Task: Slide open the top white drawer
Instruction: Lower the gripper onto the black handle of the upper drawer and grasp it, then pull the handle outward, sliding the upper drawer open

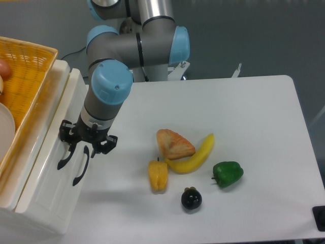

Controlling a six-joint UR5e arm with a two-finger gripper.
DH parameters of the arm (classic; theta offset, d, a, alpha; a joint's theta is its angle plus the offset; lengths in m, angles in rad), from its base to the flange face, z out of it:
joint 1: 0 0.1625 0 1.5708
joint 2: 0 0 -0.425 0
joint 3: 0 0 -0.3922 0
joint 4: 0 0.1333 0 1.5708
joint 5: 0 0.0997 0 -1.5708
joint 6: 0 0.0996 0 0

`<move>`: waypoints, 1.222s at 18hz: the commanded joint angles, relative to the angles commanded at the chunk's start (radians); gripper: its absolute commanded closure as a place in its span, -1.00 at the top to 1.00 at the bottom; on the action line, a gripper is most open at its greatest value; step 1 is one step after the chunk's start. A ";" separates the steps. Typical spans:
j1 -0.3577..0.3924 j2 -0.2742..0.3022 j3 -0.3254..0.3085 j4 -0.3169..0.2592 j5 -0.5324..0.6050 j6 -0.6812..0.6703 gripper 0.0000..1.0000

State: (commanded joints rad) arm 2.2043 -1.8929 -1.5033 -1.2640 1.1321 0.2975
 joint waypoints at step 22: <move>0.006 0.005 -0.002 0.000 -0.002 0.003 -0.61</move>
State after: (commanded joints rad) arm 2.2105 -1.8883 -1.5048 -1.2640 1.1305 0.3006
